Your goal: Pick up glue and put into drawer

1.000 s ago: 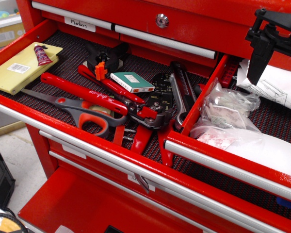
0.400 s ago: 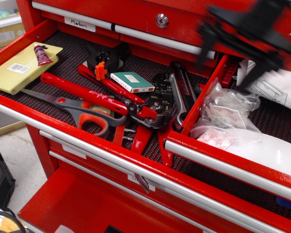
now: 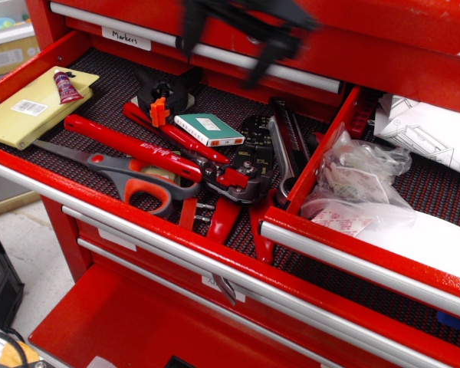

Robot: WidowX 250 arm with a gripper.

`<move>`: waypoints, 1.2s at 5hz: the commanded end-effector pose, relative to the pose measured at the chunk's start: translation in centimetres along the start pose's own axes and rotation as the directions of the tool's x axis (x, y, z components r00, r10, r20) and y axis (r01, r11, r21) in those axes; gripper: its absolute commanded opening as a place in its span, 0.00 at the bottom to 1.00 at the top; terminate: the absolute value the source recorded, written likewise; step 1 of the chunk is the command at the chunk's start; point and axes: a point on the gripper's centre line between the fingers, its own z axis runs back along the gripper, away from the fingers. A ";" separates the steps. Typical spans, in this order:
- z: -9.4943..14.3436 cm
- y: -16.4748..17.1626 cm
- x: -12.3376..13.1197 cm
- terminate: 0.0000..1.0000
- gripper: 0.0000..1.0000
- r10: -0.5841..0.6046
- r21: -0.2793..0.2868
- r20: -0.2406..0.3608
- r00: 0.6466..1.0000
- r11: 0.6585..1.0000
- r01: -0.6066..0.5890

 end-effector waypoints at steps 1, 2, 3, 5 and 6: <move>0.0 3.7 0.4 0.00 1.00 0.037 0.023 0.076 0.996 0.999 -0.038; 0.0 3.7 0.4 0.00 1.00 0.037 0.023 0.076 0.996 0.999 -0.038; 0.0 3.7 0.4 0.00 1.00 0.037 0.023 0.076 0.996 0.999 -0.038; -3.5 8.1 2.6 0.00 1.00 0.092 0.032 0.132 0.987 0.995 -0.097; -6.3 10.1 3.5 0.00 1.00 0.090 -0.012 0.152 0.984 0.996 -0.090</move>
